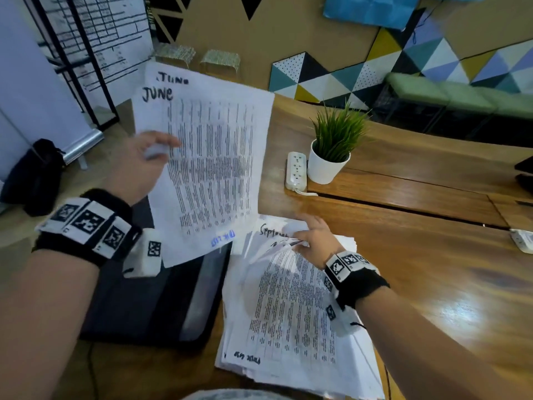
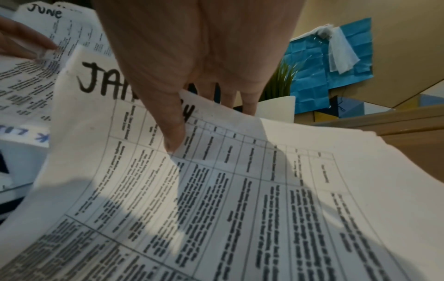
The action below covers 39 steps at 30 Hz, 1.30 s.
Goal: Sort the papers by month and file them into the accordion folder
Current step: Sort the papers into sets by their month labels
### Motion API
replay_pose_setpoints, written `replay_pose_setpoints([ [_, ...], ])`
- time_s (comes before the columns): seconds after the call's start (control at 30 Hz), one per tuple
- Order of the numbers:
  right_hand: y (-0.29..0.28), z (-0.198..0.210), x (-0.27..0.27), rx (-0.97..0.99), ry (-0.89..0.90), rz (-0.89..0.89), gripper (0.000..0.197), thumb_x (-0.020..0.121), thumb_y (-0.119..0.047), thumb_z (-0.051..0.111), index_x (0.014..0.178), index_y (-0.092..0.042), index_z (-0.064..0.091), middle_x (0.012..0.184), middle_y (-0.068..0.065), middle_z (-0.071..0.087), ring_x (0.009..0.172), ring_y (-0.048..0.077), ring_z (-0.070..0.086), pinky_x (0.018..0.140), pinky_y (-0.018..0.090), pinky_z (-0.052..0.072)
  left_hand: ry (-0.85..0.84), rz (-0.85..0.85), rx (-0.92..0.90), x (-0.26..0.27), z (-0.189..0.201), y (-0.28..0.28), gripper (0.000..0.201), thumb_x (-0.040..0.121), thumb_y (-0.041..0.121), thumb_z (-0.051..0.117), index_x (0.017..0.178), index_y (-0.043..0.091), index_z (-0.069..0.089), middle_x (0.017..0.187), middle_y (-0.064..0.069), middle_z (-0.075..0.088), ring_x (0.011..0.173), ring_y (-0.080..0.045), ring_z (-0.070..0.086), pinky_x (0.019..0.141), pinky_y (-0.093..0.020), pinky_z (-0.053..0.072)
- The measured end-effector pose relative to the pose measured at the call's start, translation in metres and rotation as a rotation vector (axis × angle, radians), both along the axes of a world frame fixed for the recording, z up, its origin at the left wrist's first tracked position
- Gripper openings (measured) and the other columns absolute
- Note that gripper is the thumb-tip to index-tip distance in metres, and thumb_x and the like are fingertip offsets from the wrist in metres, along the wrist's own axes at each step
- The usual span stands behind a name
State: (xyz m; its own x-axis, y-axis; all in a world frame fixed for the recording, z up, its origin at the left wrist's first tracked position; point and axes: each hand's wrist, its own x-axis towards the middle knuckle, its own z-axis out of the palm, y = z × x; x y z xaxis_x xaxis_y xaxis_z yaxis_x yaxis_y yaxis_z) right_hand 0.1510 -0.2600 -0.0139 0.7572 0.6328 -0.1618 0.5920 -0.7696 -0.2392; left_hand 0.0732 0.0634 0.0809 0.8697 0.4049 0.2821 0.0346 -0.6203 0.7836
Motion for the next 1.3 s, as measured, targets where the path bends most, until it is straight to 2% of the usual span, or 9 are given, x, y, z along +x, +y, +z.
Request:
replay_pose_setpoints([
  [0.23, -0.044, 0.058, -0.047, 0.165, 0.112, -0.057, 0.029, 0.086, -0.005, 0.060, 0.112, -0.015, 0.066, 0.111, -0.003, 0.065, 0.099, 0.004, 0.058, 0.092, 0.012, 0.039, -0.109, 0.044, -0.208, -0.007, 0.031, 0.013, 0.038, 0.089, 0.001, 0.051, 0.087, 0.038, 0.057, 0.087, 0.008, 0.059, 0.077, -0.008, 0.056, 0.068, -0.017, 0.047],
  [0.43, -0.098, 0.126, -0.104, 0.291, 0.116, 0.000, 0.061, 0.077, 0.003, 0.065, 0.092, -0.056, 0.060, 0.085, -0.050, 0.054, 0.085, -0.023, 0.054, 0.071, -0.001, 0.039, 0.025, -0.144, -0.381, 0.001, -0.008, -0.029, 0.035, 0.087, -0.006, 0.054, 0.088, 0.028, 0.065, 0.104, 0.000, 0.065, 0.103, -0.025, 0.059, 0.080, -0.026, 0.048],
  [0.57, -0.102, 0.174, -0.117, 0.258, 0.166, -0.009, 0.013, 0.084, -0.035, 0.062, 0.093, -0.044, 0.064, 0.094, -0.028, 0.065, 0.087, -0.009, 0.062, 0.070, 0.017, 0.050, 0.164, -0.329, -0.555, 0.000, -0.052, -0.080, 0.032, 0.085, -0.011, 0.054, 0.088, 0.018, 0.067, 0.127, -0.006, 0.059, 0.115, -0.020, 0.056, 0.090, -0.028, 0.050],
  [0.63, -0.100, 0.190, -0.110, 0.191, 0.162, -0.015, 0.041, 0.080, -0.063, 0.049, 0.089, -0.028, 0.067, 0.092, -0.011, 0.069, 0.086, 0.000, 0.065, 0.071, 0.027, 0.052, 0.252, -0.394, -0.517, -0.003, -0.077, -0.105, 0.031, 0.086, -0.010, 0.056, 0.092, 0.019, 0.067, 0.128, -0.001, 0.057, 0.118, -0.015, 0.052, 0.096, -0.026, 0.044],
  [0.73, -0.080, 0.203, -0.088, 0.067, 0.292, -0.088, 0.013, 0.083, -0.042, 0.061, 0.073, -0.037, 0.068, 0.088, -0.019, 0.069, 0.082, -0.009, 0.062, 0.069, 0.013, 0.048, 0.338, -0.436, -0.451, -0.012, -0.111, -0.137, 0.031, 0.085, -0.007, 0.061, 0.092, 0.023, 0.065, 0.109, 0.006, 0.063, 0.111, -0.011, 0.054, 0.084, -0.010, 0.043],
  [0.83, -0.054, 0.177, -0.047, -0.029, 0.316, -0.113, 0.011, 0.085, -0.019, 0.065, 0.089, -0.030, 0.067, 0.090, -0.014, 0.069, 0.080, -0.002, 0.062, 0.063, 0.011, 0.044, 0.466, -0.436, -0.605, -0.021, -0.133, -0.155, 0.029, 0.088, -0.008, 0.055, 0.086, 0.020, 0.061, 0.092, 0.006, 0.062, 0.101, -0.018, 0.056, 0.069, -0.009, 0.047],
  [1.07, -0.008, 0.051, -0.005, -0.213, 0.339, -0.154, 0.019, 0.089, -0.019, 0.057, 0.106, -0.012, 0.056, 0.110, 0.007, 0.063, 0.085, 0.020, 0.061, 0.062, 0.025, 0.044, 0.638, -0.327, -0.666, -0.019, -0.140, -0.153, 0.048, 0.101, 0.038, 0.032, 0.128, 0.004, 0.054, 0.118, 0.001, 0.053, 0.116, -0.016, 0.048, 0.098, -0.025, 0.031],
  [1.2, -0.003, 0.030, -0.005, -0.130, 0.290, -0.237, 0.032, 0.090, -0.018, 0.052, 0.122, -0.016, 0.052, 0.117, 0.009, 0.062, 0.094, 0.025, 0.062, 0.068, 0.027, 0.046, 0.570, -0.404, -0.784, -0.024, -0.144, -0.149, 0.040, 0.087, 0.027, 0.066, 0.110, -0.004, 0.058, 0.103, -0.004, 0.062, 0.099, -0.019, 0.057, 0.084, -0.018, 0.045],
  [1.3, -0.004, 0.027, -0.006, -0.055, 0.253, -0.267, 0.040, 0.090, -0.019, 0.053, 0.130, -0.019, 0.047, 0.126, 0.008, 0.058, 0.107, 0.026, 0.056, 0.081, 0.030, 0.045, 0.545, -0.422, -0.621, -0.026, -0.145, -0.150, 0.015, 0.091, 0.008, 0.058, 0.105, 0.005, 0.061, 0.099, 0.001, 0.068, 0.094, -0.009, 0.064, 0.074, -0.013, 0.050],
])
